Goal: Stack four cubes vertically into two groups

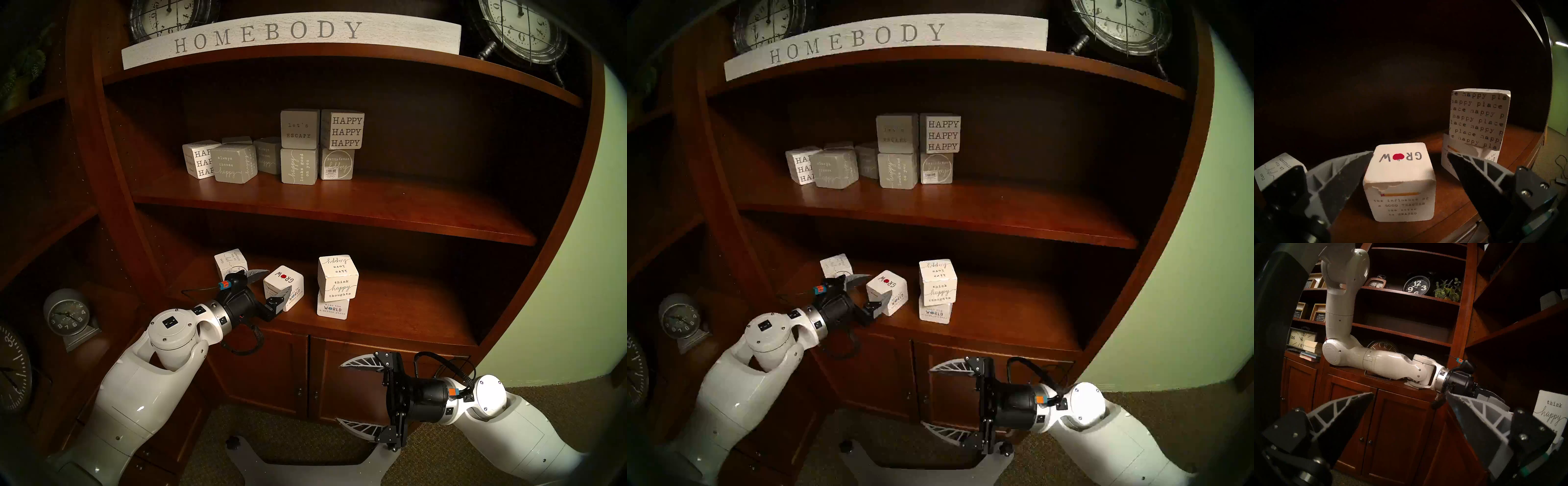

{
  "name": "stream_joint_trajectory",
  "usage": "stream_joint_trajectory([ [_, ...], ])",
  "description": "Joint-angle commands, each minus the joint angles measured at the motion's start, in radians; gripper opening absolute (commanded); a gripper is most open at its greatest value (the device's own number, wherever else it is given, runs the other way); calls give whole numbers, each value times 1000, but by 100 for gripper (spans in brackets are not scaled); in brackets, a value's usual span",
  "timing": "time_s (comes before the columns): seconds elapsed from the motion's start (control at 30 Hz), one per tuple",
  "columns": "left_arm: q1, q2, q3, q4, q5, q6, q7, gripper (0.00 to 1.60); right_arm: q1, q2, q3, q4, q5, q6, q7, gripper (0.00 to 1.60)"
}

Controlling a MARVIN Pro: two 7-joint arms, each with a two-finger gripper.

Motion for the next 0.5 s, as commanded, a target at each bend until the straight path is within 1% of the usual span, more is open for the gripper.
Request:
stream_joint_trajectory([
  [0.0, -46, -11, 1, 6, 4, -2, 3, 160, -3, -3, 0, -11, 11, 2, -2, 160],
  [0.47, -76, -26, 20, 57, 2, -12, -9, 160, -4, -5, 3, -11, 11, 4, 1, 160],
])
